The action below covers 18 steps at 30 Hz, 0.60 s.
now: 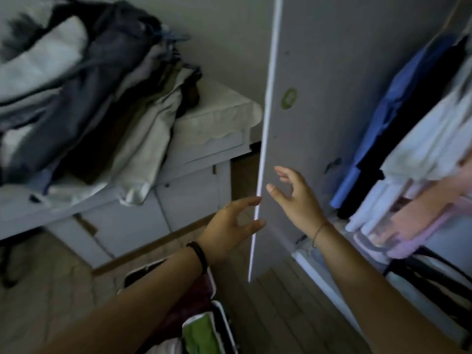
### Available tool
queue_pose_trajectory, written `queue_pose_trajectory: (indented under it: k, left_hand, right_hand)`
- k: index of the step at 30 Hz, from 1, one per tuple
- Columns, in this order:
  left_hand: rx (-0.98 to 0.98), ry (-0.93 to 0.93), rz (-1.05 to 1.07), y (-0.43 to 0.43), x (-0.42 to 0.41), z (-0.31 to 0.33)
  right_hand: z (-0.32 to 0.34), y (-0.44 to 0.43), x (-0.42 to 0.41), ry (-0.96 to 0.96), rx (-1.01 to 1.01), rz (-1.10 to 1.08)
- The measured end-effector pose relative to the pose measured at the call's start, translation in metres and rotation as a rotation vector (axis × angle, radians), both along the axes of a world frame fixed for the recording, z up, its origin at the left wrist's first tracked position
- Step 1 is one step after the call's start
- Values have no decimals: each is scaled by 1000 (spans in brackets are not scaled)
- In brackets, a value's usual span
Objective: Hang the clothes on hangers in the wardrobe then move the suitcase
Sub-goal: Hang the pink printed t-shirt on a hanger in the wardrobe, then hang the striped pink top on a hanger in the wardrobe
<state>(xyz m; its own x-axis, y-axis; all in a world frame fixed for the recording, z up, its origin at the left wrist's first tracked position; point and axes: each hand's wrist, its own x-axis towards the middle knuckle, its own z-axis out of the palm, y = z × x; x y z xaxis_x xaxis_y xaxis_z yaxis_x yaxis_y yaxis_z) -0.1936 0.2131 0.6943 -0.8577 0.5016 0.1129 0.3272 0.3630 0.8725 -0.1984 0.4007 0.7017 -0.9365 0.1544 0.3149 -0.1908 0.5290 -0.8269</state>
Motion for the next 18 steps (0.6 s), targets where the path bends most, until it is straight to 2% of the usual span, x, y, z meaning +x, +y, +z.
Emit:
queue_pose_trajectory:
  k: [5, 9, 18]
  left_hand:
    - [-137, -41, 210, -102, 28, -47]
    - [-170, -153, 423, -166, 59, -108]
    - [-237, -541, 753, -265, 134, -333]
  right_hand:
    - [-52, -88, -1, -166, -8, 189]
    - [-115, -146, 1, -310, -19, 304]
    - [-348, -252, 38, -607, 4, 471]
